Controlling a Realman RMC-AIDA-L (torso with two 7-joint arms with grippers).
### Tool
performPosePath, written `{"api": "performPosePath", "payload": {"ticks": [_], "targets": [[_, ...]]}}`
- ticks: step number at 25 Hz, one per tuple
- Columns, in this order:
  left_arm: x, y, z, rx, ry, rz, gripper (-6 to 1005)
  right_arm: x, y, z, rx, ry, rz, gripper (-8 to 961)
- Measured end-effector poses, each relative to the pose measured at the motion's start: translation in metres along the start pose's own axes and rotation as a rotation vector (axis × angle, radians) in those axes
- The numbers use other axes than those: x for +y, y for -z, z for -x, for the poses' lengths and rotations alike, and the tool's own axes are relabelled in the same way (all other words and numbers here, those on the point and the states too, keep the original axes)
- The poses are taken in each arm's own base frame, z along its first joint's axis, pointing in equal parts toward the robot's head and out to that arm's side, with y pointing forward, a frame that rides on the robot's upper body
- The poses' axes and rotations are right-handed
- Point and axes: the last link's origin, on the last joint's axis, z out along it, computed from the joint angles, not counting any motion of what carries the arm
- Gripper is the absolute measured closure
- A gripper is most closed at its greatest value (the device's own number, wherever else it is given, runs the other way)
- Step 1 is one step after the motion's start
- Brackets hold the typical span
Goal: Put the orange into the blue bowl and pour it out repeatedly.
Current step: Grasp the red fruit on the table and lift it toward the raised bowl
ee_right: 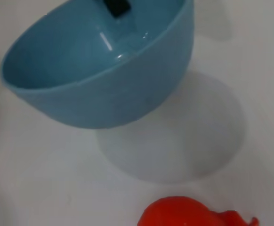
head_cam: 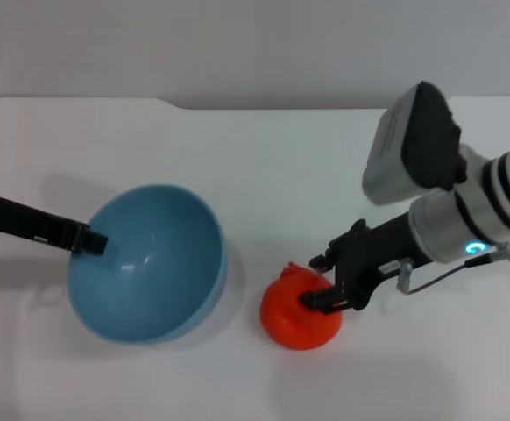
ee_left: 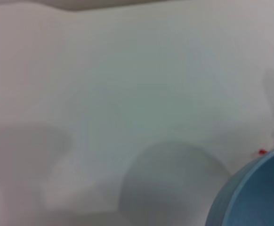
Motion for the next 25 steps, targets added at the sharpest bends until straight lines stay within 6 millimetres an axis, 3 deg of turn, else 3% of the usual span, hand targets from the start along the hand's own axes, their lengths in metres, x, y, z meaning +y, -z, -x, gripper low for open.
{"api": "performPosePath", "payload": {"ticks": [10, 19, 25], "targets": [[0.008, 0.001, -0.005, -0.005, -0.026, -0.001, 1000, 0.004, -0.021, 0.0, 0.01, -0.003, 0.033, 389], [0.011, 0.003, -0.008, 0.002, -0.044, -0.003, 1001, 0.005, -0.027, -0.008, -0.001, -0.059, 0.034, 388], [0.013, 0.003, -0.011, 0.004, -0.055, -0.003, 1001, 0.006, -0.026, -0.012, 0.0, -0.065, 0.038, 583]]}}
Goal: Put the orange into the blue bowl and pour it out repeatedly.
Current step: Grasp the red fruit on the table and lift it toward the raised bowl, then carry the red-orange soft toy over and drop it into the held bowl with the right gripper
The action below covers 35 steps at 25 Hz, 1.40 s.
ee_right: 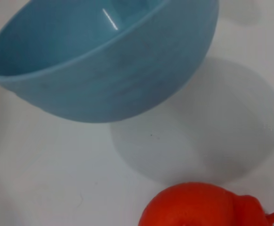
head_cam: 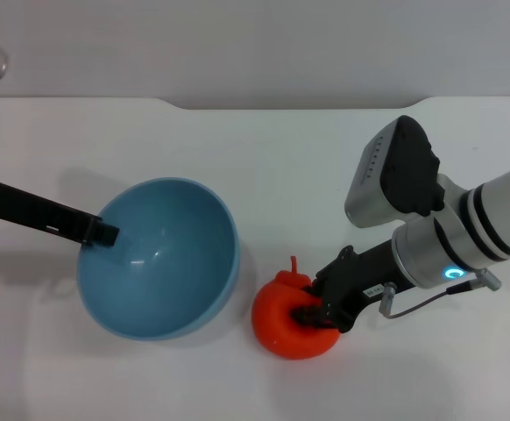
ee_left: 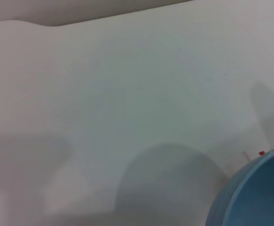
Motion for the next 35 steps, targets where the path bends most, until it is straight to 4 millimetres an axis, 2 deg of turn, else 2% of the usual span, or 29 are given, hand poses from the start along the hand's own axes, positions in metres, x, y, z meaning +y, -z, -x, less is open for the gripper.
{"api": "performPosePath", "payload": {"ticks": [7, 11, 13, 16, 19, 23, 24, 27, 29, 35], "targets": [[0.008, -0.006, -0.005, -0.026, -0.046, 0.004, 1001, 0.003, 0.014, -0.005, -0.047, -0.004, -0.024, 723], [0.015, -0.01, -0.011, -0.04, -0.082, 0.009, 1001, 0.006, 0.034, -0.008, -0.091, -0.004, -0.048, 803], [0.024, -0.017, -0.016, -0.061, -0.123, 0.017, 1001, 0.007, 0.052, -0.01, -0.124, -0.007, -0.073, 863], [0.033, -0.026, -0.018, -0.087, -0.157, 0.024, 1001, 0.008, 0.083, -0.012, -0.186, -0.003, -0.125, 882], [0.045, -0.04, -0.022, -0.135, -0.202, 0.038, 1000, 0.016, 0.115, -0.005, -0.251, 0.066, -0.179, 901], [0.059, -0.056, -0.026, -0.18, -0.236, 0.05, 1000, 0.028, 0.14, 0.012, -0.362, 0.136, -0.189, 920], [0.073, -0.072, -0.031, -0.217, -0.272, 0.05, 1000, 0.03, 0.143, 0.016, -0.383, 0.145, -0.182, 925], [0.086, -0.082, -0.036, -0.219, -0.297, 0.042, 1000, 0.037, 0.143, 0.026, -0.42, 0.178, -0.142, 926], [0.098, -0.089, -0.043, -0.2, -0.315, 0.053, 1000, 0.044, 0.132, 0.029, -0.401, 0.221, -0.101, 926], [0.105, -0.09, -0.05, -0.173, -0.313, 0.066, 1000, 0.056, 0.114, 0.025, -0.345, 0.28, -0.016, 888]]}}
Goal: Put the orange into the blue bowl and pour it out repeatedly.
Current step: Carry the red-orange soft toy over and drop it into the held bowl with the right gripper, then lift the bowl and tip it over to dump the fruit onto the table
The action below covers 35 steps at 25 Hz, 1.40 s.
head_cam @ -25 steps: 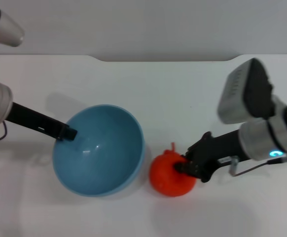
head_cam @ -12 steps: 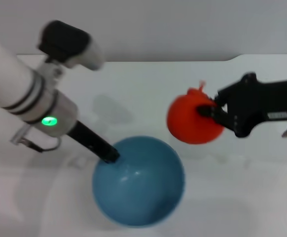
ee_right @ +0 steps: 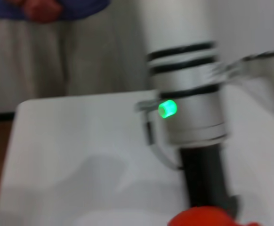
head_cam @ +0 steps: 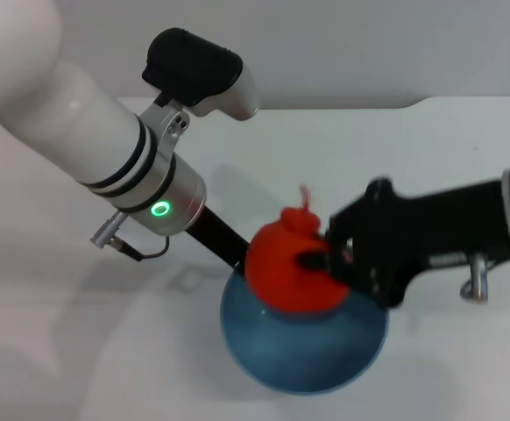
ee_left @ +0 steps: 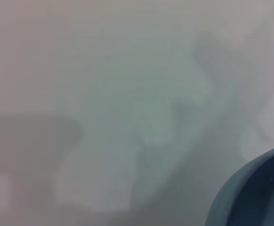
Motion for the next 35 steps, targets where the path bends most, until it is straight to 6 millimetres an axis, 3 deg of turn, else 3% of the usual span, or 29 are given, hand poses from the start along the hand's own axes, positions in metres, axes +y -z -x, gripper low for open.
{"api": "performPosePath", "payload": {"ticks": [11, 13, 19, 20, 22, 23, 24, 30, 35], "targets": [[-0.001, 0.004, -0.005, 0.017, -0.002, -0.003, 1000, 0.003, 0.006, -0.018, 0.016, -0.071, 0.009, 817], [-0.001, 0.005, -0.005, 0.02, -0.004, -0.006, 1000, 0.002, 0.009, -0.017, 0.011, -0.074, -0.003, 632], [-0.004, 0.005, -0.007, 0.038, -0.005, -0.02, 1001, -0.004, 0.03, -0.02, -0.006, -0.116, -0.071, 486], [-0.009, 0.01, -0.013, 0.124, -0.035, -0.054, 1001, -0.019, 0.059, -0.035, -0.036, -0.259, -0.199, 486], [-0.009, 0.011, -0.014, 0.149, -0.041, -0.064, 1001, -0.022, 0.065, -0.04, -0.043, -0.293, -0.225, 486], [-0.011, 0.019, -0.018, 0.247, -0.064, -0.1, 1001, -0.029, 0.083, -0.058, -0.066, -0.39, -0.292, 486], [-0.011, 0.019, -0.018, 0.247, -0.064, -0.1, 1001, -0.029, 0.083, -0.058, -0.066, -0.39, -0.292, 486], [-0.01, 0.048, -0.013, 0.607, -0.161, -0.28, 1001, -0.028, 0.109, -0.101, -0.09, -0.588, -0.377, 487], [0.007, 0.05, 0.002, 0.792, -0.338, -0.481, 1001, -0.026, 0.115, -0.133, -0.125, -0.73, -0.409, 487]]}}
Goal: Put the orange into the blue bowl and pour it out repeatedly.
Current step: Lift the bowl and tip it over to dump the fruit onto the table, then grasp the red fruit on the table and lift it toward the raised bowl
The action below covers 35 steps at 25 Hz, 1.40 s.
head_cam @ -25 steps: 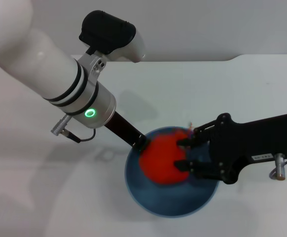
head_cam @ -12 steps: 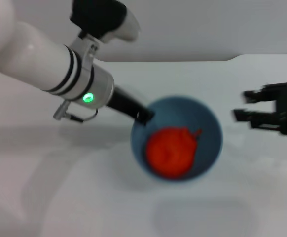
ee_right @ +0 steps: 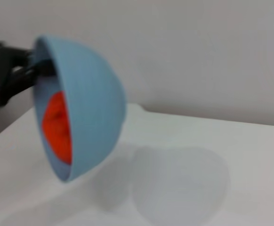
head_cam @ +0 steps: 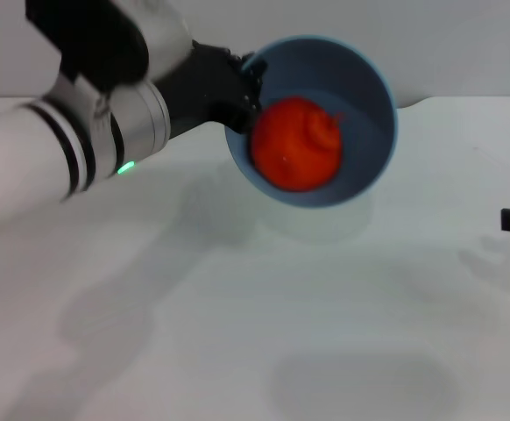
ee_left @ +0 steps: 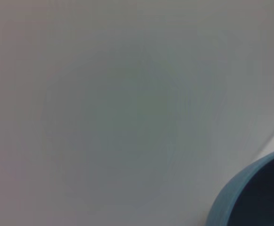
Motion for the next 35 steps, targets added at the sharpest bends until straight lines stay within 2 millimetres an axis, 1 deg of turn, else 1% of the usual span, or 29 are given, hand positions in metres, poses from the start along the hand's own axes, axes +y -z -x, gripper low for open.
{"api": "performPosePath", "payload": {"ticks": [2, 5, 8, 11, 12, 14, 15, 16, 19, 22, 25, 29, 30, 31, 32, 33, 34, 35], "targets": [[0.01, 0.002, 0.004, 0.042, -0.087, -0.054, 1001, -0.003, 0.001, -0.001, -0.006, -0.015, -0.004, 487], [0.033, 0.002, 0.013, 0.098, -0.24, -0.11, 1001, -0.006, 0.002, -0.003, -0.015, -0.035, -0.007, 487], [0.058, -0.004, 0.027, 0.129, -0.367, -0.098, 1001, -0.005, 0.001, -0.003, -0.015, -0.034, -0.003, 486], [0.075, -0.008, 0.038, 0.186, -0.461, -0.109, 1000, -0.004, -0.001, -0.002, -0.016, -0.031, 0.005, 486], [0.078, -0.007, 0.038, 0.214, -0.486, -0.125, 1000, -0.004, -0.001, -0.001, -0.015, -0.031, 0.008, 486], [0.086, -0.003, 0.038, 0.288, -0.55, -0.17, 1000, -0.003, -0.002, -0.002, -0.013, -0.032, 0.012, 486], [0.096, 0.002, 0.038, 0.352, -0.627, -0.211, 1000, -0.003, -0.003, -0.002, -0.012, -0.032, 0.012, 486], [0.096, 0.002, 0.038, 0.352, -0.627, -0.211, 1001, -0.003, -0.003, -0.002, -0.011, -0.033, 0.012, 486], [0.113, 0.009, 0.046, 0.435, -0.769, -0.276, 1001, -0.004, -0.003, -0.005, -0.01, -0.046, 0.014, 487], [0.124, 0.009, 0.053, 0.438, -0.856, -0.296, 1000, -0.005, -0.003, -0.007, -0.012, -0.06, 0.019, 487], [0.121, 0.005, 0.054, 0.416, -0.807, -0.306, 1000, -0.005, -0.005, -0.009, -0.007, -0.065, 0.025, 487], [0.096, -0.001, 0.043, 0.354, -0.547, -0.374, 1001, -0.001, -0.01, -0.008, 0.004, -0.039, 0.047, 487], [0.083, -0.004, 0.039, 0.316, -0.432, -0.393, 1001, 0.002, -0.014, -0.006, 0.015, -0.01, 0.065, 487], [0.074, -0.006, 0.037, 0.283, -0.354, -0.396, 1001, 0.002, -0.014, -0.006, 0.015, -0.01, 0.065, 486], [0.051, -0.009, 0.032, 0.219, -0.182, -0.382, 1001, 0.007, -0.021, -0.005, 0.029, 0.025, 0.089, 486], [0.042, -0.011, 0.031, 0.194, -0.118, -0.361, 1001, 0.01, -0.025, -0.004, 0.036, 0.043, 0.104, 481], [0.042, -0.011, 0.031, 0.194, -0.118, -0.361, 1001, 0.012, -0.028, -0.002, 0.043, 0.06, 0.115, 476], [0.026, -0.011, 0.031, 0.167, -0.038, -0.339, 1000, 0.016, -0.034, -0.001, 0.054, 0.086, 0.137, 471]]}}
